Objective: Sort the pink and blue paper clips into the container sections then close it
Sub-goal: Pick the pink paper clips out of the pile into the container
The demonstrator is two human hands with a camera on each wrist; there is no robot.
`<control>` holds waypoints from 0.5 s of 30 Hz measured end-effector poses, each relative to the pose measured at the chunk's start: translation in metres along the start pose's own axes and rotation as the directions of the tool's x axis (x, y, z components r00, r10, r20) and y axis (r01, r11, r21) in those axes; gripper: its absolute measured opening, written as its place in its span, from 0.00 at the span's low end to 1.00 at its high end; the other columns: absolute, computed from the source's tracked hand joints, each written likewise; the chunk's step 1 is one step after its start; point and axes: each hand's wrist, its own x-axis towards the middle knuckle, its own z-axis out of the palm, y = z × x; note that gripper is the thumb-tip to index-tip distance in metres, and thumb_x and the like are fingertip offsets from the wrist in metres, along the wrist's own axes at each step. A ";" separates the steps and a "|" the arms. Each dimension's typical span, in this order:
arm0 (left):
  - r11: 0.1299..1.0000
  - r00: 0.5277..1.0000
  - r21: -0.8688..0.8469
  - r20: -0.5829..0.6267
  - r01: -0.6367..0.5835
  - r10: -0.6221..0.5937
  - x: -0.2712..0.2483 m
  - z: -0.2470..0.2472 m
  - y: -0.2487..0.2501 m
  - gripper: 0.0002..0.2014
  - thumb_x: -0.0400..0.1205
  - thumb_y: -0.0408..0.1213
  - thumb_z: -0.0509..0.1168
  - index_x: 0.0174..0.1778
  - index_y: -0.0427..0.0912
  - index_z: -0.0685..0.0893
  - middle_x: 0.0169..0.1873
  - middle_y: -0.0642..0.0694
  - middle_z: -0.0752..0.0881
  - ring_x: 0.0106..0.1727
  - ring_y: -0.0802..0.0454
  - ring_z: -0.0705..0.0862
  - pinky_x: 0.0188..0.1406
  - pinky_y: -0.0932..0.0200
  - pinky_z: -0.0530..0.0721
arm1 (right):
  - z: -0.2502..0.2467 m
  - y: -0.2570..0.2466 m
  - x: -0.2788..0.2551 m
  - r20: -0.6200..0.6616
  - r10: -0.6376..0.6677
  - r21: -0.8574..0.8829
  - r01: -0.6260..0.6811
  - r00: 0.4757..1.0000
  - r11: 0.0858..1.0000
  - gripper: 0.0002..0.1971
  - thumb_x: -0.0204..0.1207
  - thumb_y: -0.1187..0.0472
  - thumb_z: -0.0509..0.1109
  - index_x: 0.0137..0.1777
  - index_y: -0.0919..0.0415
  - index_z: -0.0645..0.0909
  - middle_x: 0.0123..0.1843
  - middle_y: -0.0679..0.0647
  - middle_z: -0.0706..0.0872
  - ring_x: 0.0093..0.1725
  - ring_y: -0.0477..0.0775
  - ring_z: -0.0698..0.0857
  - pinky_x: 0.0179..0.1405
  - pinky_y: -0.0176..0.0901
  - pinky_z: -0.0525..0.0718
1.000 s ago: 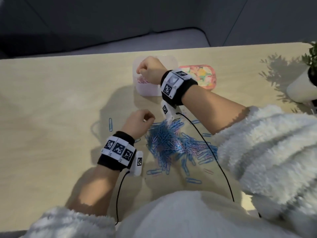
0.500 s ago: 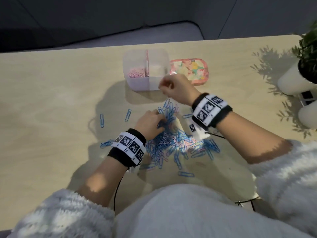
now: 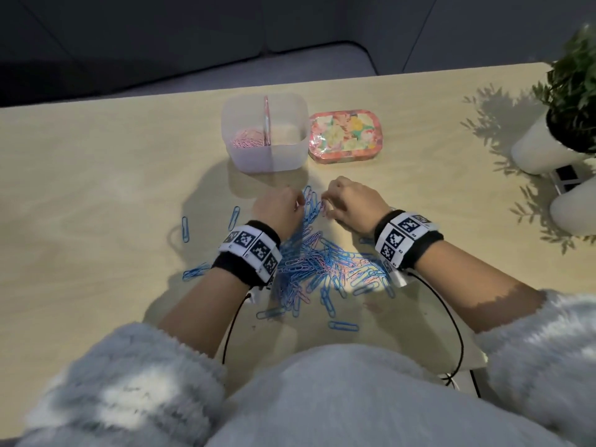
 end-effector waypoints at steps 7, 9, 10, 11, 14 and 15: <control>0.998 0.999 0.037 -0.001 0.055 -0.055 0.035 0.015 0.013 0.12 0.82 0.40 0.60 0.54 0.35 0.81 0.52 0.36 0.86 0.54 0.38 0.83 0.51 0.48 0.81 | 0.004 0.000 -0.004 0.014 -0.063 -0.093 0.064 0.998 0.994 0.11 0.76 0.55 0.67 0.49 0.62 0.84 0.55 0.60 0.83 0.54 0.65 0.82 0.48 0.52 0.78; 0.997 0.999 0.058 0.015 0.047 -0.048 0.035 0.017 0.011 0.12 0.83 0.39 0.59 0.53 0.34 0.82 0.52 0.36 0.86 0.54 0.38 0.84 0.50 0.48 0.80 | 0.006 0.001 -0.006 -0.005 -0.079 -0.067 0.078 0.997 0.995 0.09 0.75 0.57 0.67 0.48 0.63 0.83 0.54 0.60 0.83 0.54 0.65 0.83 0.46 0.52 0.78; 0.997 0.999 0.062 0.018 0.043 -0.044 0.035 0.017 0.010 0.12 0.83 0.39 0.59 0.52 0.34 0.82 0.51 0.36 0.87 0.53 0.38 0.84 0.49 0.48 0.80 | 0.007 0.001 -0.008 -0.019 -0.089 -0.041 0.089 0.996 0.995 0.08 0.75 0.58 0.67 0.48 0.62 0.83 0.53 0.60 0.83 0.53 0.64 0.82 0.46 0.52 0.78; 0.998 0.999 0.055 0.018 0.043 -0.044 0.034 0.017 0.008 0.11 0.83 0.38 0.59 0.51 0.35 0.83 0.51 0.36 0.87 0.53 0.38 0.84 0.48 0.48 0.80 | 0.008 0.001 -0.010 -0.030 -0.102 -0.021 0.102 0.994 0.995 0.07 0.75 0.59 0.67 0.48 0.61 0.83 0.52 0.59 0.83 0.53 0.64 0.82 0.45 0.51 0.78; 0.993 0.997 -0.084 0.024 0.081 -0.079 0.031 0.015 0.002 0.09 0.82 0.37 0.61 0.48 0.34 0.82 0.49 0.35 0.86 0.52 0.37 0.83 0.47 0.50 0.77 | 0.010 0.000 -0.012 -0.026 -0.129 -0.025 0.129 0.991 0.991 0.08 0.75 0.60 0.66 0.48 0.60 0.85 0.51 0.60 0.83 0.53 0.64 0.82 0.45 0.51 0.78; 0.981 0.994 -0.163 0.035 0.108 -0.103 0.030 0.013 -0.001 0.09 0.82 0.37 0.61 0.48 0.34 0.82 0.48 0.35 0.86 0.51 0.38 0.83 0.47 0.52 0.76 | 0.010 0.000 -0.011 -0.020 -0.136 -0.029 0.136 0.990 0.990 0.08 0.76 0.61 0.66 0.48 0.62 0.85 0.52 0.61 0.83 0.53 0.65 0.82 0.45 0.53 0.79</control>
